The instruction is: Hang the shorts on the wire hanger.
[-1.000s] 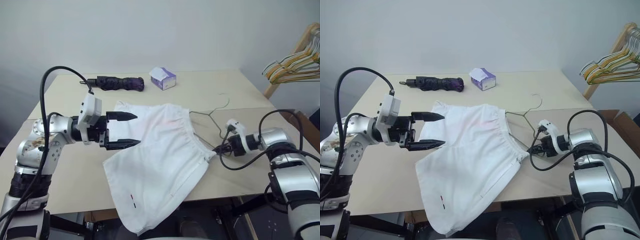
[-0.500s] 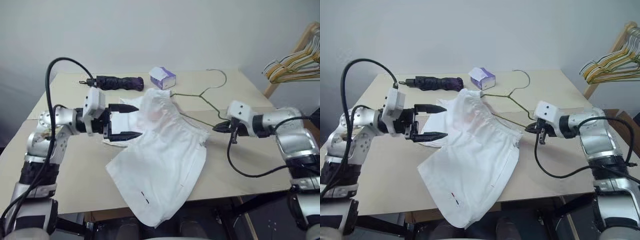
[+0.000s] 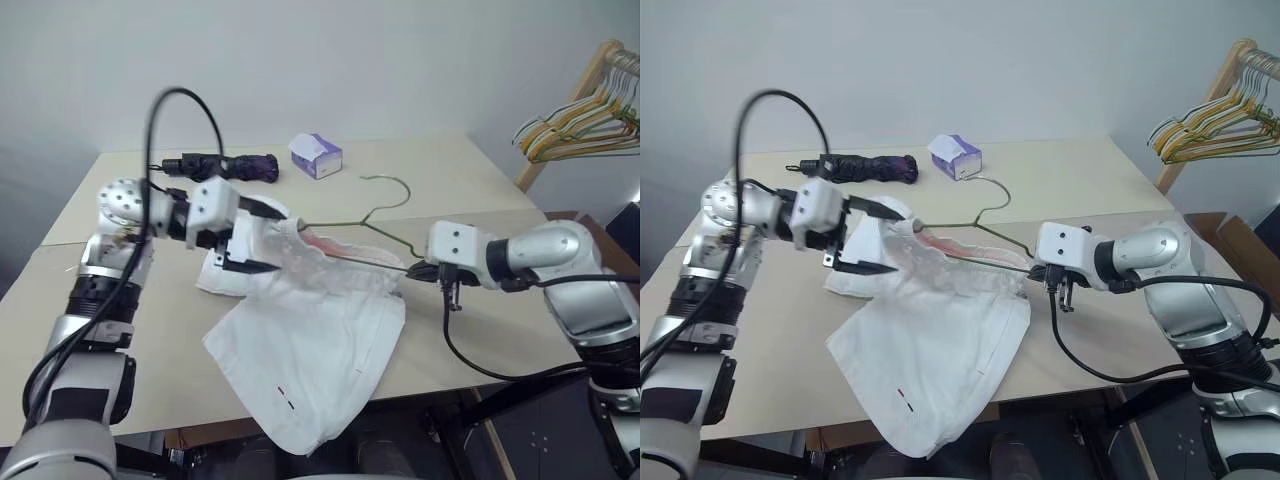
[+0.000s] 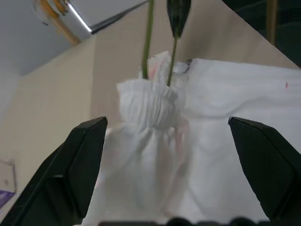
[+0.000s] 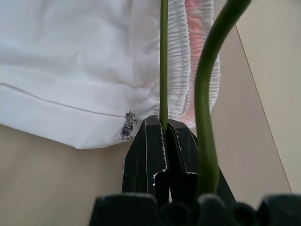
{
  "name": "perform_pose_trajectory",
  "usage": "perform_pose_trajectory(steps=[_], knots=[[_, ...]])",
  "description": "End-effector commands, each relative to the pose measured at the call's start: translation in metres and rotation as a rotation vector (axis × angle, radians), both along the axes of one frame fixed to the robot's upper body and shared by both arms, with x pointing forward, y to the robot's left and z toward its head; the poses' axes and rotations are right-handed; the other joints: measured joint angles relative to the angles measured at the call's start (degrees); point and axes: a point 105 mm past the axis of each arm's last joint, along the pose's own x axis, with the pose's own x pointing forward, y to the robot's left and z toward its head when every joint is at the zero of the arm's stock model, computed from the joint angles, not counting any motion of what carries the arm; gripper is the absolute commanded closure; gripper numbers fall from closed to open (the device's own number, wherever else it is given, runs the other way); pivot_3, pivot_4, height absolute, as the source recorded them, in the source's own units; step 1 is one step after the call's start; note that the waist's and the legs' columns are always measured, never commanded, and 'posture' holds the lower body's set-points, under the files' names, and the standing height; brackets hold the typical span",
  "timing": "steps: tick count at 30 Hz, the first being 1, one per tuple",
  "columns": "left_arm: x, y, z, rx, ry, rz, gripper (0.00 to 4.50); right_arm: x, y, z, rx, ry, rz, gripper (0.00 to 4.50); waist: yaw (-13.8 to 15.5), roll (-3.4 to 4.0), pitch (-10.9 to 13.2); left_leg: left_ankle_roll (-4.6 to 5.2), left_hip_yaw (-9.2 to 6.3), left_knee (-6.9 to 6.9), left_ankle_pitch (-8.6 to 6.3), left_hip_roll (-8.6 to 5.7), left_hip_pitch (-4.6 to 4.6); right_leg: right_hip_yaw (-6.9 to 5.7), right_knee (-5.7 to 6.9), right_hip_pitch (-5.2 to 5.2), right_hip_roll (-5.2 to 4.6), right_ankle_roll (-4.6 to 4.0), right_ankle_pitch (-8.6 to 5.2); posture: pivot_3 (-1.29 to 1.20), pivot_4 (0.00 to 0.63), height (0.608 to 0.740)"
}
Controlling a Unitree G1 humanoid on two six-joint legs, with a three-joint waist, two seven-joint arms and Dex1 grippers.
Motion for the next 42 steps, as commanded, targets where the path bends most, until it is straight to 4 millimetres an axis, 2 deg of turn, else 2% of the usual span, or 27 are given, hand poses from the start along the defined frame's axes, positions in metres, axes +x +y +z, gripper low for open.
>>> perform_pose_trajectory(steps=[1, 2, 3, 7, 14, 15, 20, 23, 28, 30, 33, 35, 37, 42], knots=[[0.016, -0.005, -0.008, 0.095, -0.076, 0.031, 0.05, -0.004, 0.007, 0.017, 0.0, -0.038, 0.044, 4.5, 0.0, 0.0, 0.0, 0.0, 0.0, 0.0, 0.0, -0.01, -0.01, 0.0, 0.0, 0.0, -0.01, 0.01, 0.0, -0.09, 0.0, 0.74], [0.021, -0.009, -0.01, 0.093, -0.081, 0.047, 0.44, -0.004, 0.008, 0.018, 0.0, -0.038, 0.049, 4.5, 0.0, 0.0, 0.0, 0.0, 0.0, 0.01, 0.0, -0.01, -0.03, 0.0, -0.01, 0.0, -0.01, 0.01, 0.0, -0.09, 0.0, 0.74], [0.023, -0.013, -0.011, 0.088, -0.081, 0.052, 0.64, -0.005, 0.01, 0.019, 0.002, -0.037, 0.053, 4.5, 0.0, 0.0, 0.0, 0.0, 0.0, 0.03, 0.0, -0.02, -0.04, 0.01, 0.0, 0.0, -0.01, 0.06, -0.02, -0.09, 0.0, 0.74], [0.026, -0.023, -0.011, 0.042, -0.082, 0.04, 1.97, -0.008, 0.014, 0.023, 0.02, -0.026, 0.059, 4.5, -0.2, 0.0, 0.0, 0.0, -0.01, 0.04, 0.0, -0.01, -0.24, 0.01, 0.01, -0.19, -0.02, 0.07, 0.0, -0.09, 0.0, 0.74], [0.024, -0.021, -0.01, 0.029, -0.066, 0.028, 4.33, -0.012, 0.014, 0.025, 0.039, -0.002, 0.061, 4.5, -1.3, 0.0, 0.0, 0.01, -0.02, 0.07, 0.01, -0.01, -0.58, 0.03, 0.13, -0.6, -0.01, -0.04, 0.08, -0.11, 0.0, 0.74], [0.023, -0.02, -0.01, 0.029, -0.065, 0.026, 4.48, -0.012, 0.014, 0.025, 0.04, -0.001, 0.06, 4.5, -1.3, -0.01, 0.0, 0.01, -0.01, 0.08, 0.01, -0.01, -0.64, 0.04, 0.14, -0.68, -0.01, -0.02, 0.09, -0.11, 0.0, 0.74], [0.02, -0.018, -0.005, 0.009, -0.054, 0.017, 4.48, -0.014, 0.014, 0.028, 0.054, -0.002, 0.079, 4.5, -1.4, -0.01, 0.0, 0.01, -0.01, 0.08, 0.02, -0.01, -0.72, 0.05, 0.16, -0.77, 0.01, -0.06, 0.11, -0.11, 0.0, 0.74], [0.018, -0.012, 0.001, -0.012, -0.028, 0.023, 4.5, -0.014, 0.006, 0.032, 0.072, -0.011, 0.059, 3.65, -1.4, -0.01, 0.0, 0.01, -0.01, 0.09, 0.02, -0.02, -0.73, 0.05, 0.16, -0.77, 0.0, -0.05, 0.11, -0.11, 0.0, 0.74], [0.019, 0.001, 0.006, -0.048, -0.013, 0.086, 4.5, -0.001, -0.032, 0.041, 0.147, -0.051, -0.154, 1.86, -1.3, -0.02, 0.0, 0.02, -0.03, 0.09, 0.02, -0.01, -0.74, 0.03, 0.16, -0.76, -0.01, -0.05, 0.11, -0.1, 0.0, 0.74], [0.019, 0.006, 0.008, -0.067, 0.001, 0.114, 4.5, -0.001, -0.053, 0.039, 0.186, -0.055, -0.252, 1.14, -1.1, -0.02, 0.0, 0.02, -0.03, 0.09, 0.02, -0.02, -0.73, 0.04, 0.16, -0.75, -0.01, -0.05, 0.12, -0.09, 0.0, 0.74], [0.017, 0.008, 0.009, -0.082, 0.01, 0.131, 4.5, -0.004, -0.063, 0.03, 0.23, -0.034, -0.31, 0.08, -1.1, -0.02, 0.0, 0.02, -0.02, 0.09, 0.02, -0.03, -0.72, 0.05, 0.16, -0.73, -0.02, -0.09, 0.14, -0.09, 0.0, 0.74], [0.017, 0.008, 0.009, -0.092, 0.016, 0.14, 4.5, -0.007, -0.064, 0.017, 0.3, 0.007, -0.355, 0.04, -1.1, -0.03, 0.0, 0.02, -0.03, 0.09, 0.02, -0.02, -0.71, 0.04, 0.18, -0.73, 0.0, -0.1, 0.15, -0.09, 0.0, 0.74], [0.016, 0.007, 0.009, -0.095, 0.02, 0.143, 4.5, -0.005, -0.057, 0.003, 0.393, 0.042, -0.395, 0.04, -1.3, -0.14, -0.1, 0.02, -0.06, 0.09, 0.02, 0.0, -0.66, 0.04, 0.19, -0.68, 0.03, -0.1, 0.15, -0.09, 0.0, 0.74], [0.014, 0.006, 0.009, -0.094, 0.03, 0.142, 4.5, 0.006, -0.021, -0.021, 0.574, 0.108, -0.451, 0.04, -1.8, -0.08, -0.2, 0.02, -0.06, 0.09, 0.03, 0.01, -0.61, 0.11, 0.25, -0.67, 0.07, -0.11, 0.17, -0.08, 0.0, 0.74]])
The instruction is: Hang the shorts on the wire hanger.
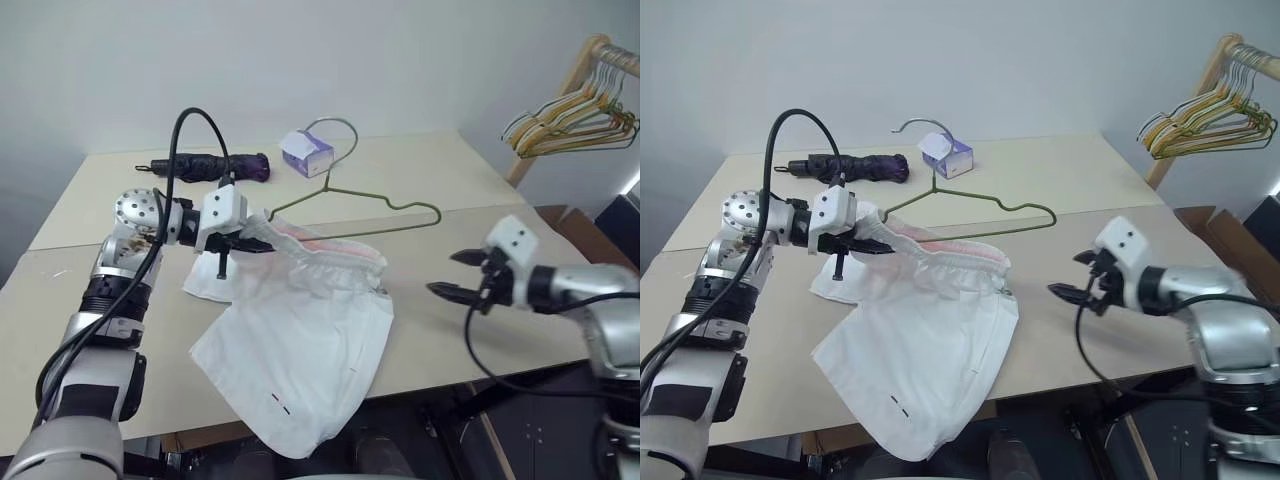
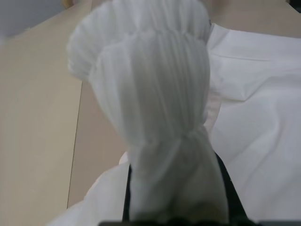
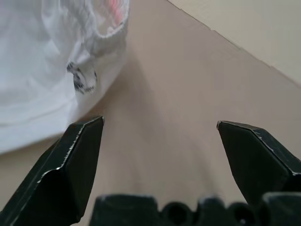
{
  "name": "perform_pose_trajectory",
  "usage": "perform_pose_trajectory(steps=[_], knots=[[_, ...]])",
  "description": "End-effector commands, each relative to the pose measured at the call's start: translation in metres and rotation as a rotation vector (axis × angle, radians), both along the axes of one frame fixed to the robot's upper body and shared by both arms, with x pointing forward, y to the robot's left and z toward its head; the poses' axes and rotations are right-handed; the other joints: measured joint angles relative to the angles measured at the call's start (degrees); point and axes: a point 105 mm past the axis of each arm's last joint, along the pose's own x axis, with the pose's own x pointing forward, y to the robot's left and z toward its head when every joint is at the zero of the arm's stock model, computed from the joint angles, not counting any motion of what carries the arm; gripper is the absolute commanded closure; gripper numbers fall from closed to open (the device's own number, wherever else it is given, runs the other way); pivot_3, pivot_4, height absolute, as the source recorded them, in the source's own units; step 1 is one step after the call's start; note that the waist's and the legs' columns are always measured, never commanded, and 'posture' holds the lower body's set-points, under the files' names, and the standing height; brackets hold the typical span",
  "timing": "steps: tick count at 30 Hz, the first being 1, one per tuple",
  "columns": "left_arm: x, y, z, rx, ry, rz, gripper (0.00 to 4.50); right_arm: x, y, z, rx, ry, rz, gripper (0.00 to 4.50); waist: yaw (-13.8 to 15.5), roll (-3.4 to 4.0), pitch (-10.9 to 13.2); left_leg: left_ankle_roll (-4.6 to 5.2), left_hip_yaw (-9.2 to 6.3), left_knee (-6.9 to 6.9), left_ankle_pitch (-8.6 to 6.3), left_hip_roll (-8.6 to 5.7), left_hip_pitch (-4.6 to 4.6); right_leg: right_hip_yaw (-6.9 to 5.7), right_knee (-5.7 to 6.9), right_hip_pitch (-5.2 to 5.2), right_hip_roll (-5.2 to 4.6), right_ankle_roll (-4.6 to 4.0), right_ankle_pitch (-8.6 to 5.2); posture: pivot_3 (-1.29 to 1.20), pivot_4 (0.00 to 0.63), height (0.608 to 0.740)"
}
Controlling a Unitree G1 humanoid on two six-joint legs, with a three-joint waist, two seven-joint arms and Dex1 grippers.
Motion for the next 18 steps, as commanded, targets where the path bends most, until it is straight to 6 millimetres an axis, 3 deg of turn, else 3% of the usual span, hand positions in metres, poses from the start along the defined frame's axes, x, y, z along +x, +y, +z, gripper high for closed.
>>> perform_pose_trajectory(steps=[1, 6, 12, 15, 18], knots=[[0.0, -0.001, 0.016, -0.029, -0.049, 0.0, 4.5, 0.011, 0.024, 0.004, 0.074, -0.018, -0.036, 0.04, -0.3, 0.01, 0.0, 0.0, -0.01, 0.0, 0.0, 0.0, 0.0, 0.0, 0.0, 0.0, 0.0, 0.0, 0.0, -0.08, 0.0, 0.74], [0.0, 0.0, 0.016, -0.024, -0.046, 0.002, 4.5, 0.017, 0.065, -0.001, 0.214, 0.039, -0.003, 0.04, -0.6, 0.01, 0.0, 0.0, -0.04, 0.0, 0.0, -0.01, -0.05, 0.0, -0.02, -0.01, 0.0, -0.01, 0.02, -0.08, 0.0, 0.74], [-0.001, 0.001, 0.014, -0.021, -0.045, 0.004, 4.5, 0.027, 0.087, -0.019, 0.199, 0.124, -0.015, 0.04, -0.6, 0.01, 0.0, 0.01, -0.06, 0.0, 0.0, -0.02, -0.05, -0.02, -0.02, 0.0, -0.02, 0.0, 0.04, -0.06, 0.0, 0.74], [-0.002, 0.002, 0.014, -0.021, -0.045, 0.009, 4.5, 0.029, 0.089, -0.021, 0.2, 0.134, -0.021, 0.89, -0.6, 0.01, 0.0, 0.01, -0.09, 0.0, 0.0, -0.02, -0.09, -0.03, -0.02, -0.02, -0.02, -0.01, 0.04, -0.06, 0.0, 0.74], [-0.002, 0.004, 0.013, -0.022, -0.045, 0.015, 4.5, 0.031, 0.087, -0.023, 0.205, 0.136, -0.033, 2.05, -0.7, 0.02, 0.0, 0.01, -0.09, 0.0, 0.0, -0.03, -0.08, -0.03, -0.02, -0.02, -0.02, -0.01, 0.05, -0.06, 0.0, 0.74]])
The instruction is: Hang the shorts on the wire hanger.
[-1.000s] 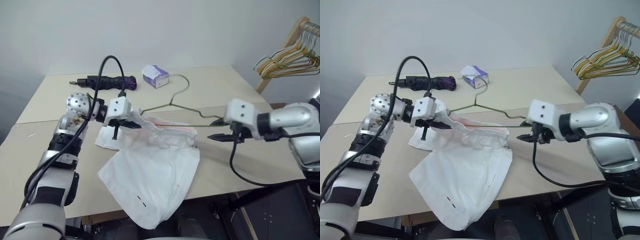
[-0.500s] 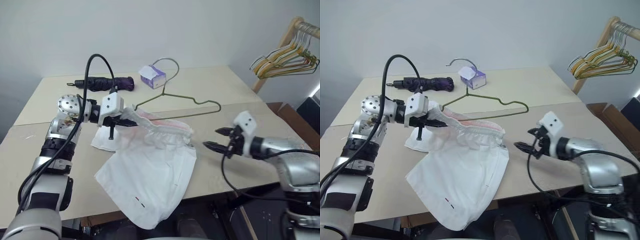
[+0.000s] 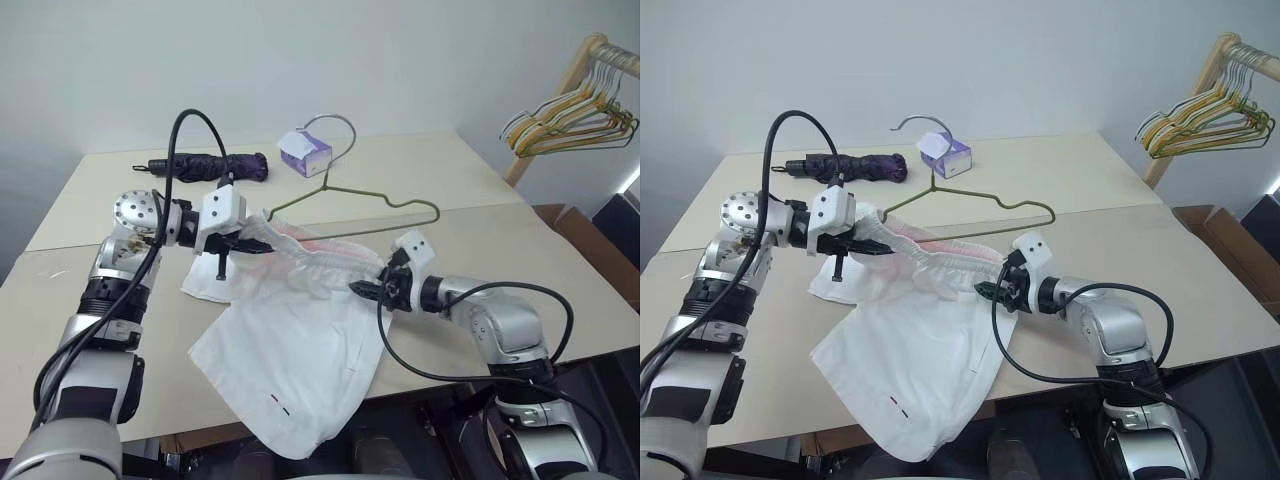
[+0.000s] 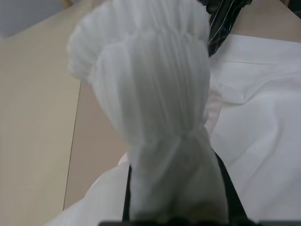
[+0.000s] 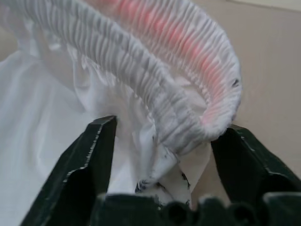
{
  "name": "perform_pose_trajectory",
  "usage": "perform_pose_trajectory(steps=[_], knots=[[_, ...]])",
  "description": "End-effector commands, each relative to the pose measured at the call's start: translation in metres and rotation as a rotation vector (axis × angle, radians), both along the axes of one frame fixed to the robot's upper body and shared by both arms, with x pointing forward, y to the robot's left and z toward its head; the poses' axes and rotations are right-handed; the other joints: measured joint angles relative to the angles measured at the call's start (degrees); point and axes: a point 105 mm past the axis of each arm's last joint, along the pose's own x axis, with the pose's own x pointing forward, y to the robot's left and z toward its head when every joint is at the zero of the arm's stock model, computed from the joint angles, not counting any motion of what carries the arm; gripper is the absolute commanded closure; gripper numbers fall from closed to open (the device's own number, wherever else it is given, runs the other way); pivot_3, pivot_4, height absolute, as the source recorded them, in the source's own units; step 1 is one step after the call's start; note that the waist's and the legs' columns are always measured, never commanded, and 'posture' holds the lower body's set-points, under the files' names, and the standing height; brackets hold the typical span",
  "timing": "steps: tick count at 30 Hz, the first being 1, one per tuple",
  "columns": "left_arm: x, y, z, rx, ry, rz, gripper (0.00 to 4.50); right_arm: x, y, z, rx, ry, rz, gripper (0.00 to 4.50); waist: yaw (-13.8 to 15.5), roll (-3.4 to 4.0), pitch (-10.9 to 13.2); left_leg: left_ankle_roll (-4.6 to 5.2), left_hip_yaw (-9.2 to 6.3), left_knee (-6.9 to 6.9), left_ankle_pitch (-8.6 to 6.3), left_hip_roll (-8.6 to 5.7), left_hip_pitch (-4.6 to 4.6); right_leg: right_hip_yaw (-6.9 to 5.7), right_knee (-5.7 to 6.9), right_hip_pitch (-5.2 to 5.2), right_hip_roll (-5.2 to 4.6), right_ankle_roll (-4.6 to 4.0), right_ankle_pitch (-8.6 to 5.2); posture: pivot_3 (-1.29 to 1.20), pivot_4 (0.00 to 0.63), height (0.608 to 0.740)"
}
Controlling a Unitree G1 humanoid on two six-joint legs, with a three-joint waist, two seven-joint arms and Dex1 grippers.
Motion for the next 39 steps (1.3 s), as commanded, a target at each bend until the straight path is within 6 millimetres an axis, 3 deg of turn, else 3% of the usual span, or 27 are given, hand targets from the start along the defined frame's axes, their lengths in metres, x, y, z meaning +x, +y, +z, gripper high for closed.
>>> perform_pose_trajectory(steps=[1, 7, 19, 25, 29, 34, 39], knots=[[-0.001, 0.003, 0.014, -0.022, -0.048, 0.008, 4.5, 0.007, -0.001, 0.015, 0.013, -0.053, -0.013, 2.37, 0.0, 0.0, 0.0, 0.0, 0.0, 0.0, 0.0, 0.0, 0.0, 0.0, 0.0, 0.0, 0.0, 0.0, 0.0, -0.06, 0.0, 0.74], [-0.004, 0.011, 0.007, 0.005, -0.029, 0.02, 4.5, 0.011, -0.011, 0.024, 0.052, -0.075, -0.055, 4.48, -0.1, 0.01, 0.0, 0.0, -0.02, 0.0, 0.0, 0.01, 0.02, -0.01, 0.01, 0.0, 0.01, -0.01, 0.01, -0.05, 0.0, 0.74], [-0.004, 0.058, -0.032, 0.194, 0.027, 0.127, 4.5, 0.016, -0.059, 0.028, 0.014, -0.098, -0.201, 4.48, 0.0, 0.02, 0.0, 0.0, -0.02, 0.0, 0.0, 0.01, 0.01, -0.01, 0.0, 0.01, 0.0, -0.01, 0.01, -0.07, 0.0, 0.74], [-0.002, 0.064, -0.039, 0.248, 0.005, 0.149, 4.5, 0.018, -0.069, 0.034, 0.002, -0.108, -0.218, 4.48, 0.0, 0.02, 0.0, 0.0, -0.01, 0.0, 0.0, 0.01, 0.02, -0.01, 0.01, 0.01, 0.0, -0.01, 0.02, -0.07, 0.0, 0.74], [0.001, 0.077, -0.052, 0.373, -0.03, 0.181, 4.5, 0.019, -0.077, 0.044, -0.018, -0.149, -0.223, 4.48, -0.1, 0.02, 0.0, 0.0, -0.01, 0.0, 0.0, 0.01, 0.02, -0.01, 0.0, 0.01, 0.0, -0.01, 0.02, -0.07, 0.0, 0.74], [0.008, 0.073, -0.056, 0.354, -0.036, 0.215, 4.5, 0.007, -0.06, 0.053, -0.079, -0.219, -0.108, 4.48, 0.0, 0.02, 0.0, 0.0, -0.01, 0.0, 0.0, 0.0, 0.0, -0.01, 0.01, -0.01, 0.0, 0.0, 0.01, -0.07, 0.0, 0.74], [0.013, 0.041, -0.048, 0.235, -0.015, 0.185, 4.5, -0.013, -0.02, 0.061, -0.21, -0.361, 0.108, 4.48, 0.0, 0.01, 0.0, 0.0, 0.01, 0.0, 0.0, 0.0, -0.02, -0.02, 0.0, -0.02, -0.02, 0.01, 0.01, -0.08, 0.0, 0.74]])
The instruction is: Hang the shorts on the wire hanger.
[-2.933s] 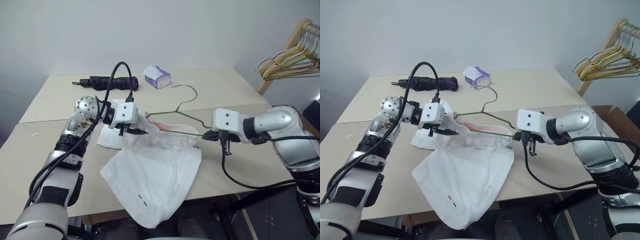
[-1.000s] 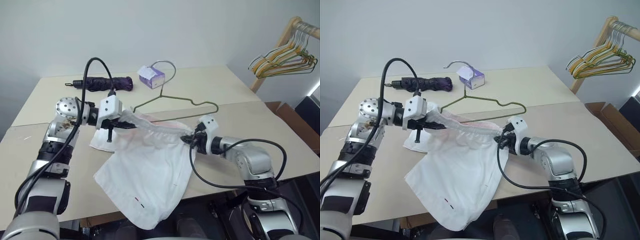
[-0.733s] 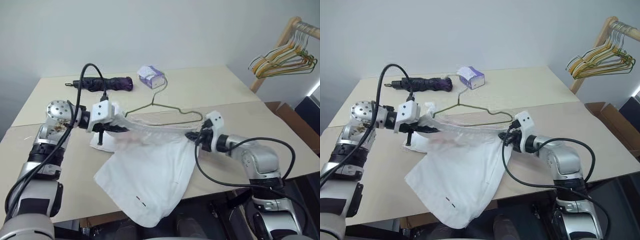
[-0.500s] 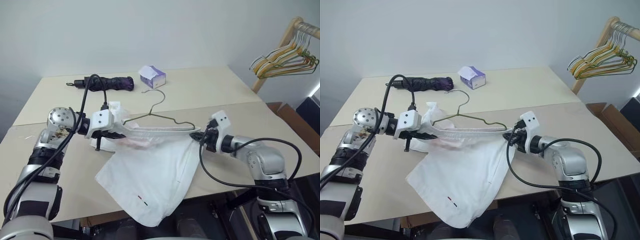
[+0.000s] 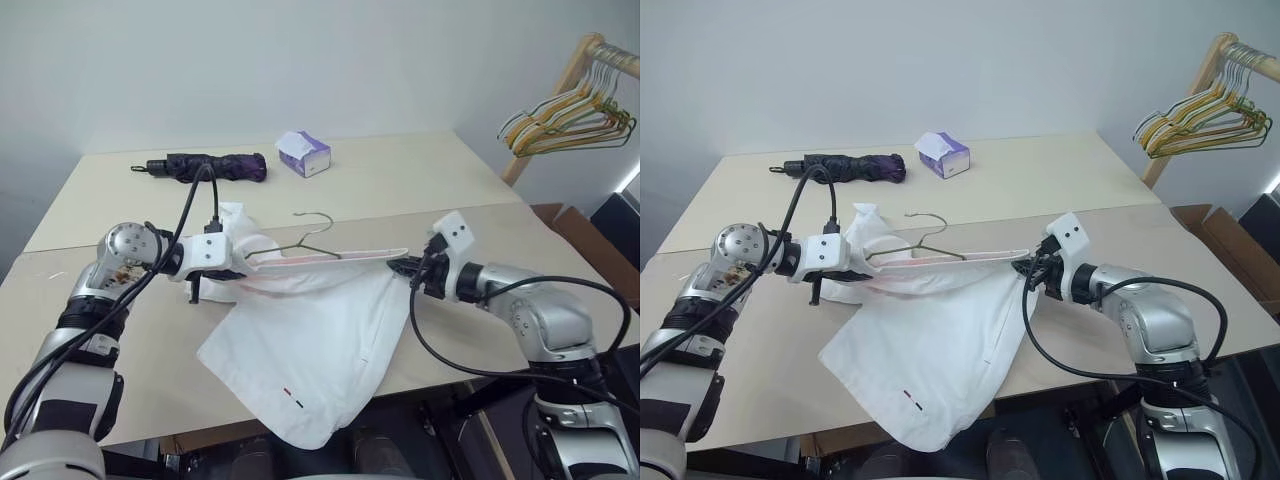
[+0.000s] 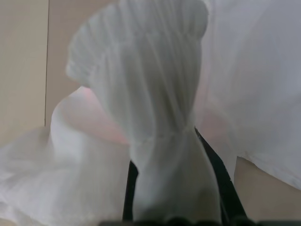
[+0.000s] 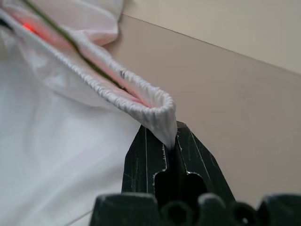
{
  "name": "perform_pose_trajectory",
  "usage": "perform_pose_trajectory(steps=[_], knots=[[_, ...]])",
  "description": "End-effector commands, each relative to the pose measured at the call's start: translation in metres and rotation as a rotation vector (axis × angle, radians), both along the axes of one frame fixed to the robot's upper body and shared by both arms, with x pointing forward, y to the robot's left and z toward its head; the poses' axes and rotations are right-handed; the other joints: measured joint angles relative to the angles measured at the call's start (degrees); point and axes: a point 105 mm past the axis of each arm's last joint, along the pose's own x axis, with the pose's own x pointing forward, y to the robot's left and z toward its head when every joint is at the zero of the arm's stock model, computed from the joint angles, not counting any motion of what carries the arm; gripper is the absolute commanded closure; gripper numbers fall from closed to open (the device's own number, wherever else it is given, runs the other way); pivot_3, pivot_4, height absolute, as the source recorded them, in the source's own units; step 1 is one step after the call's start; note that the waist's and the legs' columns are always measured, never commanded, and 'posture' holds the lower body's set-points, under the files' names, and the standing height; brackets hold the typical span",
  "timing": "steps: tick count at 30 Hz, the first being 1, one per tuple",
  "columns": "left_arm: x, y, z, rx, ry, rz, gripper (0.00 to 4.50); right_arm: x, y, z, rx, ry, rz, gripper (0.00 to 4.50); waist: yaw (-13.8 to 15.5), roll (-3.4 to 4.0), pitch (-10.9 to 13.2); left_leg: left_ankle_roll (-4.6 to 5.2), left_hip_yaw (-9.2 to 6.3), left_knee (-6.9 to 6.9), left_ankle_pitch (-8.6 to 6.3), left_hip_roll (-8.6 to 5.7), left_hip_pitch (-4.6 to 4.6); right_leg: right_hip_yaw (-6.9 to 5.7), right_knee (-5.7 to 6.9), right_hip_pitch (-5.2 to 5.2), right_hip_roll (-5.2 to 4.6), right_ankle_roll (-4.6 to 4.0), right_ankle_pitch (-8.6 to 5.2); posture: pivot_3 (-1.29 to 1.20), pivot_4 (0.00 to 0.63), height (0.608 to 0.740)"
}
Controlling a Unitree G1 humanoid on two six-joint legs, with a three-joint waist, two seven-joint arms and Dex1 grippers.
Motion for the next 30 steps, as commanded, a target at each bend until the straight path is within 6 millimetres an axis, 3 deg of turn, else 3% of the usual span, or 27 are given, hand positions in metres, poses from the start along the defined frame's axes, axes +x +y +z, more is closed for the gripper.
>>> perform_pose_trajectory(steps=[1, 6, 9, 15, 19, 26, 28, 30], knots=[[0.007, -0.009, 0.015, -0.058, -0.021, 0.019, 4.5, -0.008, 0.014, 0.02, -0.087, -0.154, 0.091, 4.48, 0.0, -0.01, 0.0, 0.0, 0.0, 0.0, 0.0, 0.01, 0.0, -0.01, 0.0, 0.0, 0.01, 0.0, 0.0, -0.08, 0.0, 0.74], [0.009, -0.027, 0.025, -0.135, -0.017, 0.008, 4.5, -0.014, 0.026, 0.016, -0.166, -0.197, 0.157, 4.48, -0.1, -0.01, 0.0, 0.0, 0.0, 0.01, 0.0, 0.0, 0.0, 0.0, -0.01, 0.0, 0.01, 0.0, 0.0, -0.09, 0.0, 0.74], [0.012, -0.029, 0.03, -0.158, -0.023, 0.029, 4.5, -0.018, 0.027, 0.009, -0.215, -0.205, 0.192, 3.76, -0.1, -0.02, 0.0, 0.0, 0.0, 0.02, 0.0, 0.0, 0.0, 0.0, 0.0, -0.01, 0.01, -0.01, 0.0, -0.09, 0.0, 0.74], [0.018, -0.033, 0.039, -0.206, -0.033, 0.059, 4.5, -0.028, 0.029, -0.005, -0.287, -0.19, 0.252, 1.67, -0.1, -0.02, 0.0, 0.0, 0.0, 0.03, 0.0, 0.0, 0.0, 0.0, -0.01, 0.01, 0.02, 0.0, 0.0, -0.09, 0.0, 0.74], [0.014, -0.038, 0.044, -0.203, -0.048, 0.015, 4.5, -0.021, 0.013, 0.012, -0.261, -0.202, 0.205, 0.15, -0.1, -0.02, 0.0, 0.0, 0.0, 0.08, 0.0, 0.01, 0.01, 0.0, 0.0, 0.02, 0.02, 0.0, 0.01, -0.09, 0.0, 0.74], [0.009, -0.04, 0.055, -0.158, -0.085, -0.066, 4.5, -0.015, -0.033, 0.095, -0.212, -0.303, 0.236, 0.02, 0.2, -0.02, 0.0, 0.0, 0.01, 0.09, 0.0, -0.02, 0.05, -0.01, -0.03, 0.08, -0.01, 0.02, 0.02, -0.08, 0.0, 0.74], [0.01, -0.042, 0.057, -0.153, -0.089, -0.084, 4.5, -0.009, -0.037, 0.103, -0.243, -0.312, 0.253, 0.02, 0.0, -0.02, 0.0, 0.0, 0.01, 0.09, 0.0, 0.02, 0.09, -0.02, -0.04, 0.1, 0.02, 0.02, 0.02, -0.09, 0.0, 0.74], [0.01, -0.046, 0.059, -0.158, -0.093, -0.102, 4.5, 0.003, -0.038, 0.098, -0.336, -0.294, 0.271, 0.02, -0.2, -0.02, 0.0, 0.0, 0.01, 0.09, 0.0, 0.04, 0.1, -0.04, -0.06, 0.12, 0.03, 0.01, 0.02, -0.09, 0.0, 0.74]])
